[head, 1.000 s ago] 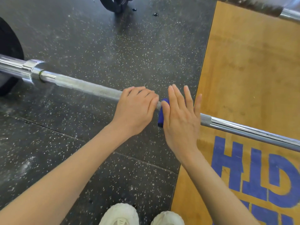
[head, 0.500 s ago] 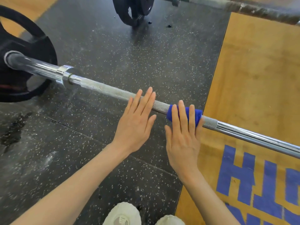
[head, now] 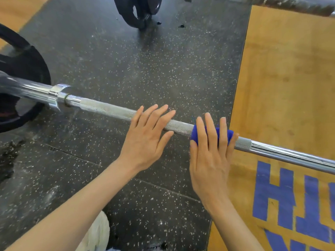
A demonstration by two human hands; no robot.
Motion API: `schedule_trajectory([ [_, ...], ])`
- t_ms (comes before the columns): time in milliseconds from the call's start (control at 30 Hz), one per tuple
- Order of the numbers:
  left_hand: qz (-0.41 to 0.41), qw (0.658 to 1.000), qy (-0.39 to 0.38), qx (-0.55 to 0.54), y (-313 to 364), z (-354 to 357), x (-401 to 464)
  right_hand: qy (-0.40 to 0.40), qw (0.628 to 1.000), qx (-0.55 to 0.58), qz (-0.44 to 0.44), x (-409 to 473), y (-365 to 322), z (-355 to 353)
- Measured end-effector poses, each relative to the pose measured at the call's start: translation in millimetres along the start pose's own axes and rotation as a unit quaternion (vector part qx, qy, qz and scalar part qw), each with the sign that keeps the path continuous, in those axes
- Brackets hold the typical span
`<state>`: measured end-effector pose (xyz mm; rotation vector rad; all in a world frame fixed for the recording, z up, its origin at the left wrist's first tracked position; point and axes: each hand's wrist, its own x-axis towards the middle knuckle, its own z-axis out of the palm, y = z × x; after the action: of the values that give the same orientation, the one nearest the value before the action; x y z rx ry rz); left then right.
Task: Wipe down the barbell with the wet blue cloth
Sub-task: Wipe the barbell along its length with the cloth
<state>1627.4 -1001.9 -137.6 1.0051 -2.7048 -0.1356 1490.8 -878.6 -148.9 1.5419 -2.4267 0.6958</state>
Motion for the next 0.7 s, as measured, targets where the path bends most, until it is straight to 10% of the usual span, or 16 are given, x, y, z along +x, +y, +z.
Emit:
schedule_trajectory([
  [700,-0.016,0.996,0.079,-0.048,-4.6,13.6,56.6,0.033,0.998,-0.044,0.03,42.8,1.9,28.7],
])
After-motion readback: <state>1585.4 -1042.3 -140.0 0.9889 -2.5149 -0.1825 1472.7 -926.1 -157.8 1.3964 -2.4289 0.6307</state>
